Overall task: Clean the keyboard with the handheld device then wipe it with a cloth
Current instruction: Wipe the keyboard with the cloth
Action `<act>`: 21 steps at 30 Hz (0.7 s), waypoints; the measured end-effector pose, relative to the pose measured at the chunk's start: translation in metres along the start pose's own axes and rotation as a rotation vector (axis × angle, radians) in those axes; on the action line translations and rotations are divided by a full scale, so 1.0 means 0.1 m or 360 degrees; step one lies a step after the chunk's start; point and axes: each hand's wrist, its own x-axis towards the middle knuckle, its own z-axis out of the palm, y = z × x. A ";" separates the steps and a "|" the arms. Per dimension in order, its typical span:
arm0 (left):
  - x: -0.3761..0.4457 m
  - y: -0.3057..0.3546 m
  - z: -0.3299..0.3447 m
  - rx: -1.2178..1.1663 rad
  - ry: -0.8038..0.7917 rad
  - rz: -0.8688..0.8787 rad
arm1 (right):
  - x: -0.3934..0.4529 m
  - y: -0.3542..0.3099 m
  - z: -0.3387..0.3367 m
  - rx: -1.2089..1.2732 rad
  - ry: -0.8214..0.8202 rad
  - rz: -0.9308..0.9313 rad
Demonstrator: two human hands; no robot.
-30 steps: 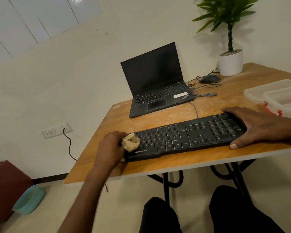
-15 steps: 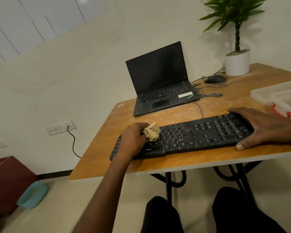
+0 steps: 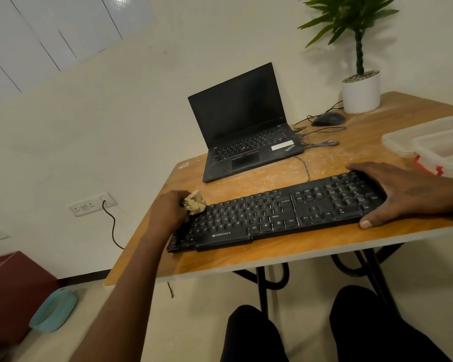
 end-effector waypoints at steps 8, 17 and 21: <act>0.19 0.90 0.29 -0.0122 -0.0111 0.0402 | -0.02 0.01 -0.02 0.0017 0.0004 -0.0016; 0.21 0.49 0.21 0.0050 -0.0068 0.0235 | -0.07 0.00 -0.04 -0.0019 -0.0052 -0.0025; 0.22 0.25 0.12 0.0078 -0.0107 0.0130 | -0.09 0.01 -0.07 -0.0056 -0.0053 -0.0018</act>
